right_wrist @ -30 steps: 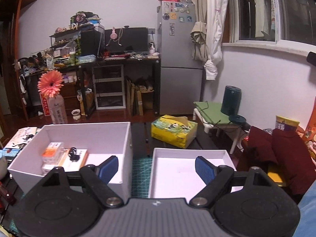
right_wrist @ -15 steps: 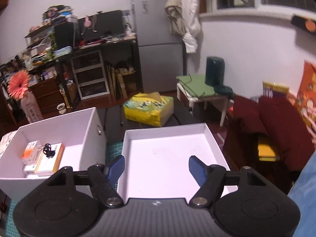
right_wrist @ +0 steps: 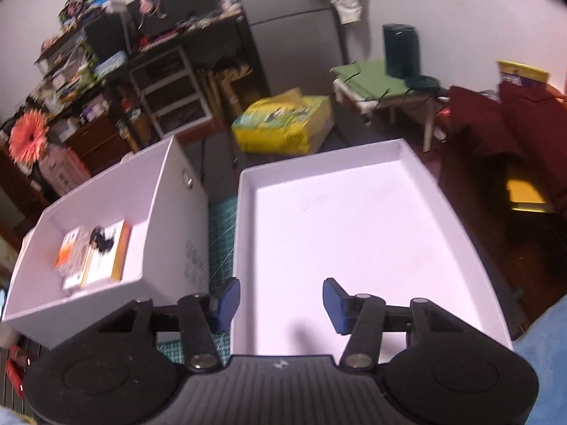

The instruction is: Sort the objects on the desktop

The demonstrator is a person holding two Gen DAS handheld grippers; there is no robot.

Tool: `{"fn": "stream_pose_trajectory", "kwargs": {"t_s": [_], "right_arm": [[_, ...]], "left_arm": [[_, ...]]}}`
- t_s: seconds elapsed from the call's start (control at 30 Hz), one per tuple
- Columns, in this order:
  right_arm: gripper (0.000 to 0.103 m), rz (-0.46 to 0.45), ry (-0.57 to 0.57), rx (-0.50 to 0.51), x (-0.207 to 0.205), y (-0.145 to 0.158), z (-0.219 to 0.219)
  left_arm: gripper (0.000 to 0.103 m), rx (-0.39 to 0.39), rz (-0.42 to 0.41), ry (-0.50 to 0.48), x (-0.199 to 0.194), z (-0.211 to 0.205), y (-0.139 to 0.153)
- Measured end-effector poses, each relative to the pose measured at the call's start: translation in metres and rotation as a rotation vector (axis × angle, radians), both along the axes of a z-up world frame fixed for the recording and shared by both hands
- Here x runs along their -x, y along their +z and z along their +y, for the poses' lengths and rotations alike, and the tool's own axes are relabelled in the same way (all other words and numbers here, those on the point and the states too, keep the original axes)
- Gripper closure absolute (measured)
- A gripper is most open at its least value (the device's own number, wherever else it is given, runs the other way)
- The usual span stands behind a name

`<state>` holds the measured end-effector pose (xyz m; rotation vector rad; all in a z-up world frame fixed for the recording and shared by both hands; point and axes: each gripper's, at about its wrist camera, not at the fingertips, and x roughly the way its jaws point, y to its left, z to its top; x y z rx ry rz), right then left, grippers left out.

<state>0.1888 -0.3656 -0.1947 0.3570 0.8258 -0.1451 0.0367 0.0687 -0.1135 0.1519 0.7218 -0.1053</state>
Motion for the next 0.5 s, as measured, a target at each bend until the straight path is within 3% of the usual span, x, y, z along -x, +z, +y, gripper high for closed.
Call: {"fn": "stream_pose_trajectory", "kwargs": {"t_s": [0.13, 0.23, 0.5], "right_arm": [[0.066, 0.029, 0.065, -0.049, -0.009, -0.010, 0.010], [0.070, 0.040, 0.103, -0.087, -0.015, -0.015, 0.018], [0.076, 0.068, 0.142, -0.034, -0.031, -0.025, 0.032]], "left_arm": [[0.000, -0.014, -0.004, 0.002, 0.000, -0.002, 0.000], [0.000, -0.018, -0.001, 0.003, 0.000, -0.002, 0.000], [0.000, -0.028, 0.006, 0.008, -0.001, -0.002, -0.001]]}}
